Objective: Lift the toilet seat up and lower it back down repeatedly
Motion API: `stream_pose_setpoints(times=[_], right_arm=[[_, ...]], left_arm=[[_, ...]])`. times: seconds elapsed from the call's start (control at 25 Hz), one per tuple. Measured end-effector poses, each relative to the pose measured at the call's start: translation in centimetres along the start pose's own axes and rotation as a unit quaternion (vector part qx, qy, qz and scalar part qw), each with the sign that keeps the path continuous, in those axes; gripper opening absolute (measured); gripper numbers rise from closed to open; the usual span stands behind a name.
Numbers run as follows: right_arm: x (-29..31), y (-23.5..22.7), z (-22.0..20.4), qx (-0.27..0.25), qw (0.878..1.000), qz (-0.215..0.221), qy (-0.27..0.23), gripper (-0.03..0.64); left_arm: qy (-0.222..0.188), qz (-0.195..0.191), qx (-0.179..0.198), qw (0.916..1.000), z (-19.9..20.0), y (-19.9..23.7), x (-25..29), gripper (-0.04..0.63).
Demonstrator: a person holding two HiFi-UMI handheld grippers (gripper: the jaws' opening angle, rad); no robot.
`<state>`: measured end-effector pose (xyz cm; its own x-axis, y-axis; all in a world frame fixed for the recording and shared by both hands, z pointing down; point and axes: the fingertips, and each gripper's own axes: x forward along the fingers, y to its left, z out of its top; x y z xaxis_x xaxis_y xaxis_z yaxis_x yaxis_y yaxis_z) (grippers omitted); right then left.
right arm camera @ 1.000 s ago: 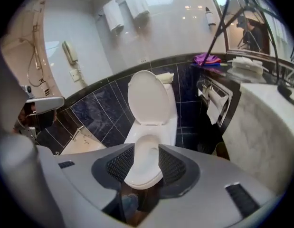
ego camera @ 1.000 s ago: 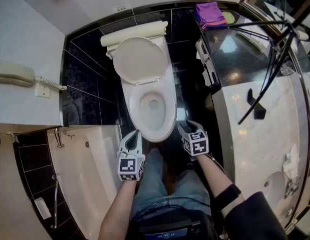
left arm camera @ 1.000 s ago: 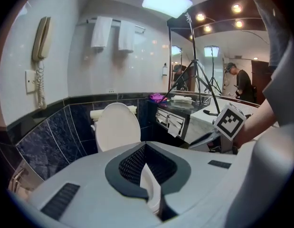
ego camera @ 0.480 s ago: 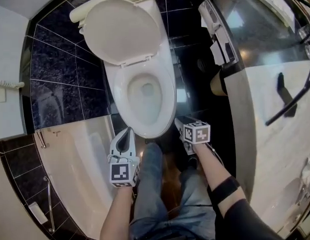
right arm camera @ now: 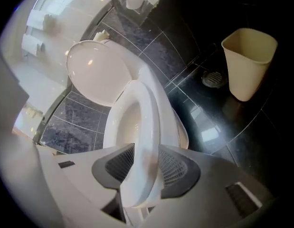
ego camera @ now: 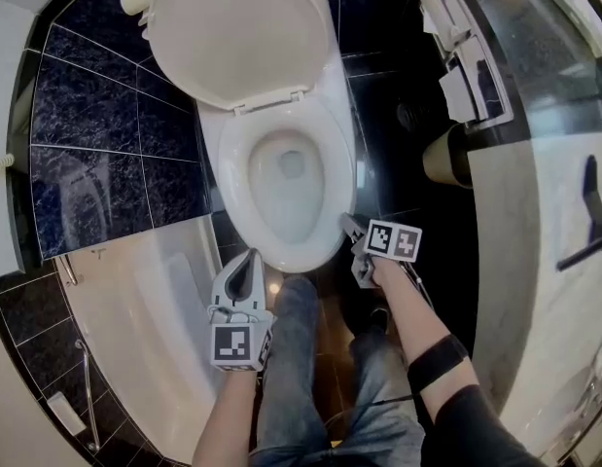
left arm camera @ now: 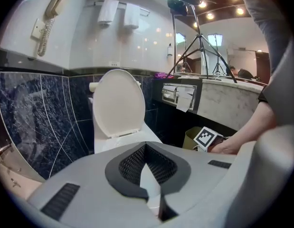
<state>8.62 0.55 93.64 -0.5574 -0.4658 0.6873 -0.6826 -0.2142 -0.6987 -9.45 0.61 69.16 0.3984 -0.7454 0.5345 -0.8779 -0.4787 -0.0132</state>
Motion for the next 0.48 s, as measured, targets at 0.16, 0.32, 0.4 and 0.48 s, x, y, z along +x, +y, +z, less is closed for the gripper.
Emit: stream_pose_setpoints(times=[0.16, 0.32, 0.4, 0.48], right_arm=[[1.7, -0.7, -0.4, 0.029, 0.999, -0.01, 0.009, 0.166], [1.9, -0.8, -0.5, 0.043, 0.999, -0.014, 0.011, 0.15], [1.9, -0.8, -0.5, 0.044, 0.999, -0.012, 0.013, 0.146], [1.9, -0.8, -0.4, 0.048, 0.999, -0.012, 0.013, 0.143]], left_arm=[[0.01, -0.006, -0.005, 0.9999, -0.6, 0.6, 0.9, -0.009], [0.014, -0.009, -0.013, 0.9998, -0.9, 1.0, 1.5, -0.009], [0.014, -0.011, -0.015, 0.9997, -1.2, 1.0, 1.5, -0.009], [0.018, -0.009, -0.026, 0.9995, -1.4, 0.9, 1.6, -0.009]])
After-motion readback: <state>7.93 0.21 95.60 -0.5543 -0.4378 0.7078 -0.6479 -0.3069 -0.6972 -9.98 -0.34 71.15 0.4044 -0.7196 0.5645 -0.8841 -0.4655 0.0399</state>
